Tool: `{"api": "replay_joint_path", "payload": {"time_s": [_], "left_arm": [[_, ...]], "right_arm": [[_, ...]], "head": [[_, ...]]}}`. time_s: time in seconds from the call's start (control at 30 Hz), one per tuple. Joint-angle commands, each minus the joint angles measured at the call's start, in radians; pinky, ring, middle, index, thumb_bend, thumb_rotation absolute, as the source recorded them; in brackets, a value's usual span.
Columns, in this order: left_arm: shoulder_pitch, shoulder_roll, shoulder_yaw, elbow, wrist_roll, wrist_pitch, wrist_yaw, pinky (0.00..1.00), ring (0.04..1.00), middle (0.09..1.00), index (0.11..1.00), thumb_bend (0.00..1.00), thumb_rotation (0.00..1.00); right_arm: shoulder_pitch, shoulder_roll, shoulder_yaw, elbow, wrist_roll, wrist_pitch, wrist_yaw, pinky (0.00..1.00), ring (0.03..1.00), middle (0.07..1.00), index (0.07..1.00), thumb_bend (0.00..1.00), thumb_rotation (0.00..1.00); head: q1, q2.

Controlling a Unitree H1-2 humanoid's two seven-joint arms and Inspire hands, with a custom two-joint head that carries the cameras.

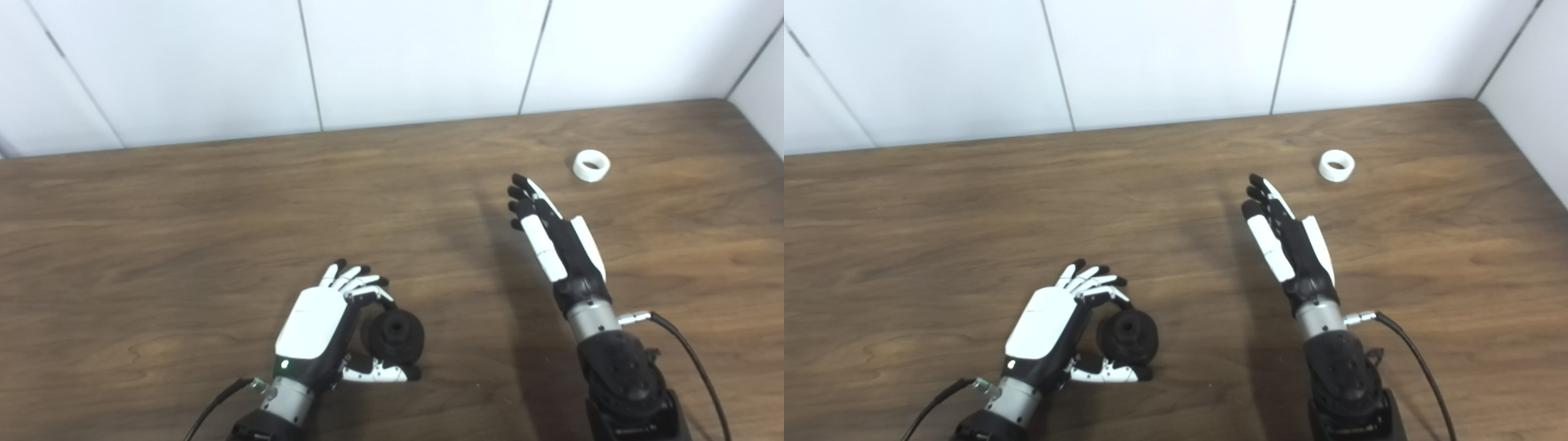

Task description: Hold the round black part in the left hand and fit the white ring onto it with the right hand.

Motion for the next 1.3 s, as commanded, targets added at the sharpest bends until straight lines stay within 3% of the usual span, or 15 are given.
{"api": "replay_joint_path", "payload": {"time_s": [0.0,0.2,0.3,0.5,0.67,0.8,1.1,1.27], "left_arm": [[0.007,0.024,0.01,0.015,0.016,0.008,-0.026,1.0,0.899,0.799,0.485,0.52,0.05],[0.008,0.036,0.027,0.01,0.012,-0.008,-0.025,1.0,0.889,0.792,0.485,0.52,0.05],[0.01,0.04,0.034,0.0,0.01,-0.008,-0.033,1.0,0.888,0.789,0.485,0.52,0.05],[0.015,0.047,0.043,-0.004,0.01,-0.019,-0.03,1.0,0.876,0.78,0.485,0.52,0.05],[0.019,0.053,0.047,-0.002,0.005,-0.03,-0.026,1.0,0.865,0.771,0.485,0.52,0.05],[0.023,0.058,0.049,-0.005,0.007,-0.031,-0.032,1.0,0.867,0.775,0.485,0.52,0.05],[0.029,0.061,0.056,-0.003,0.009,-0.05,-0.023,0.98,0.856,0.77,0.484,0.52,0.05],[0.036,0.06,0.059,-0.005,0.009,-0.055,-0.021,0.99,0.855,0.768,0.484,0.52,0.05]], "right_arm": [[-0.045,-0.019,-0.015,-0.049,-0.003,0.004,0.007,0.82,0.894,0.913,0.918,0.58,1.0],[-0.111,-0.084,-0.019,-0.061,-0.129,0.07,-0.002,0.82,0.883,0.892,0.872,0.59,0.99],[-0.15,-0.115,-0.032,-0.054,-0.171,0.098,0.006,0.87,0.893,0.893,0.853,0.58,0.97],[-0.212,-0.202,-0.033,-0.007,-0.291,0.102,0.021,0.84,0.881,0.881,0.848,0.55,0.89],[-0.27,-0.256,-0.051,0.058,-0.376,0.106,0.062,0.91,0.951,0.922,0.846,0.63,0.7],[-0.326,-0.259,-0.094,0.127,-0.426,0.106,0.106,0.85,0.949,0.934,0.839,0.7,0.55],[-0.422,-0.31,-0.108,0.298,-0.508,0.105,0.115,0.87,0.962,0.948,0.824,0.81,0.39],[-0.461,-0.339,-0.118,0.371,-0.502,0.106,0.113,0.88,0.98,0.959,0.823,0.81,0.35]], "head": [[-0.007,0.0],[-0.073,0.001],[-0.1,-0.001],[-0.126,-0.011],[-0.141,-0.014],[-0.159,-0.02],[-0.173,-0.025],[-0.183,-0.031]]}}
